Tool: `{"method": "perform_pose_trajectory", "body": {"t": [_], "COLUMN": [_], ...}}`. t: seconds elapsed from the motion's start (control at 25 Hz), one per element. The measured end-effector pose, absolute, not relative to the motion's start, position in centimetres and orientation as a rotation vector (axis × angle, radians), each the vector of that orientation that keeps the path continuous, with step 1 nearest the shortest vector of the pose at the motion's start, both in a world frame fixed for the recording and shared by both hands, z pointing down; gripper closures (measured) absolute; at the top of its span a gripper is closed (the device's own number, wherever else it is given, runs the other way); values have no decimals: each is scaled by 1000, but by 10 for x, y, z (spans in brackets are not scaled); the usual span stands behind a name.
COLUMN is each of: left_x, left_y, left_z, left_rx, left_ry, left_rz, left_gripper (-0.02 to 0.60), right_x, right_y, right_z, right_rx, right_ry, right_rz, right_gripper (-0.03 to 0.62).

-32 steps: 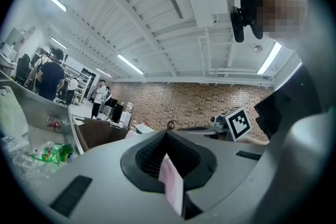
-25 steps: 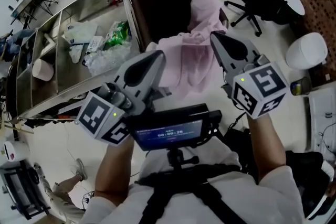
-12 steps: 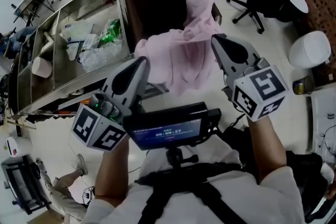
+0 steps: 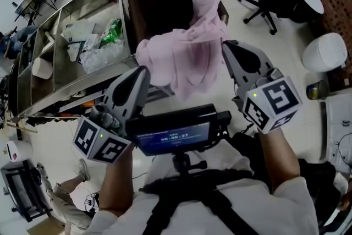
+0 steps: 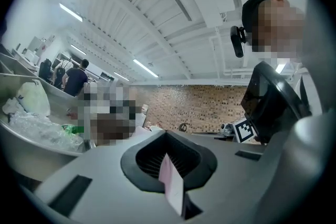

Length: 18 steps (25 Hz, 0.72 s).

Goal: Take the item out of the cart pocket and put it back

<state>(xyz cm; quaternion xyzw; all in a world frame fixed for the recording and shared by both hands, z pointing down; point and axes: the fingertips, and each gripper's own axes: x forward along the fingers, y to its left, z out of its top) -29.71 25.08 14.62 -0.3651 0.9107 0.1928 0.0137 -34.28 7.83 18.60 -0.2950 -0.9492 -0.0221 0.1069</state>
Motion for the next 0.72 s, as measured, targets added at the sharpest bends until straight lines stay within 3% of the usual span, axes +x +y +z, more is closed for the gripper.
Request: {"method": "perform_pose_trajectory", "body": {"t": [0.72], "left_x": [-283], "left_y": [256], "left_z": [158], "left_rx": [-1117], "left_ry": [2858], "left_rz": [655], "left_gripper": [575], "right_x": [-339], "right_y": [89], "right_z": [189], "right_rx": [-902], "right_ry": [-2812], "right_rz": [-32], "right_gripper": [594]}}
